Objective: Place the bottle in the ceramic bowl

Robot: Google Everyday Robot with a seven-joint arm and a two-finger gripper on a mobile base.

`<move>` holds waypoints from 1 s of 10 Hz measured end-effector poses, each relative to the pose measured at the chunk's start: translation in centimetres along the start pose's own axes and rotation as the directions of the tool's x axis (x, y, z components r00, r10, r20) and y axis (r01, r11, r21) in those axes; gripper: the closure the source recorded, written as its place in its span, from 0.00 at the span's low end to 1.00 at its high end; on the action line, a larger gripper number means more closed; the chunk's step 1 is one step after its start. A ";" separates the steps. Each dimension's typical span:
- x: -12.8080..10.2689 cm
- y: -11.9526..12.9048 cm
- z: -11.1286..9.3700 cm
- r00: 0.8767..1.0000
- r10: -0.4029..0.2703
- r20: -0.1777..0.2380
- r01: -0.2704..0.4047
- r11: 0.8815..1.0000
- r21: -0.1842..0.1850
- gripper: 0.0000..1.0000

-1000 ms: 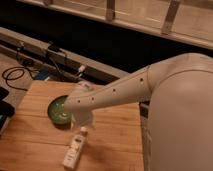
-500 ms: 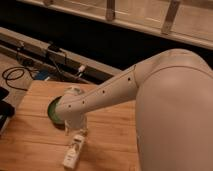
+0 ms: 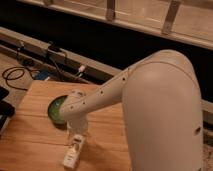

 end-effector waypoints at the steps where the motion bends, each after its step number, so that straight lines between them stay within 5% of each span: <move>1: 0.1 -0.1 0.8 1.000 0.005 -0.015 -0.005 1.000 -0.012 0.35; 5: 0.9 0.1 3.9 0.997 0.009 -0.082 -0.015 0.997 -0.075 0.42; 10: 0.3 0.3 2.1 0.999 0.005 -0.035 -0.006 0.999 -0.041 0.93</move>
